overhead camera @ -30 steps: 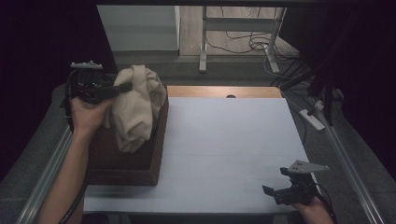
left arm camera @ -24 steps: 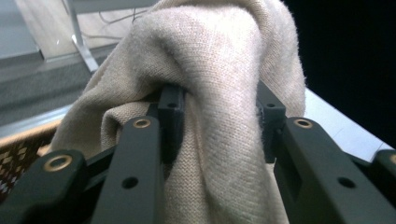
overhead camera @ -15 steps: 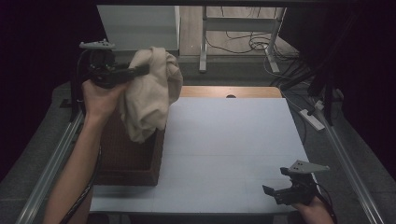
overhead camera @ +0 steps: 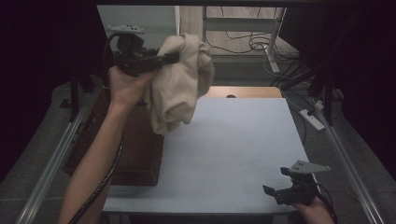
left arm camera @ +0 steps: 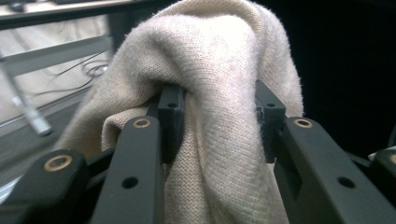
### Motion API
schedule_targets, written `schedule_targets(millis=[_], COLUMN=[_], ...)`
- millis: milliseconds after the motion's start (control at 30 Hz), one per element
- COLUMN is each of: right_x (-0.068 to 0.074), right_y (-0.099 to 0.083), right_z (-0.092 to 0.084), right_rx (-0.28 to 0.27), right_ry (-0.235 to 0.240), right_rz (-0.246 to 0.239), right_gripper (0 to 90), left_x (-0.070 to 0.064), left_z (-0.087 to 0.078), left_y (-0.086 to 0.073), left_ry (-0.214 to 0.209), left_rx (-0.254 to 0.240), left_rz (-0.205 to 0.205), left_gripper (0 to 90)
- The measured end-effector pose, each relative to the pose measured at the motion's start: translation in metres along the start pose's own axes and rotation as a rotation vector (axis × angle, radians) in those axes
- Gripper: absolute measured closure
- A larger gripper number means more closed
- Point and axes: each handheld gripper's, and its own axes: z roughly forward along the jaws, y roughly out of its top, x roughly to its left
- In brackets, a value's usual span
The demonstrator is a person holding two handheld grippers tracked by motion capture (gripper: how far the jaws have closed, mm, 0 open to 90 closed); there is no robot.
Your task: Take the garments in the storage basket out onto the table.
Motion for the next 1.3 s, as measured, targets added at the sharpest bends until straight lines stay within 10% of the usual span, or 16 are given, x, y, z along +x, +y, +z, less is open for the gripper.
schedule_targets(millis=[467, 1300], right_x=[-0.002, 0.000], right_y=[-0.001, -0.001], right_z=[-0.002, -0.002], right_rx=[-0.020, -0.018], right_ry=[0.013, 0.008], right_rz=[0.010, -0.008], right_gripper=[0.2, 0.2], left_x=[-0.039, -0.034], left_z=[0.079, 0.186], left_y=[-0.003, -0.088], left_ry=[-0.092, -0.097], left_rx=[0.107, 0.310], left_rz=[0.066, 0.001], left_gripper=[63.5, 61.5])
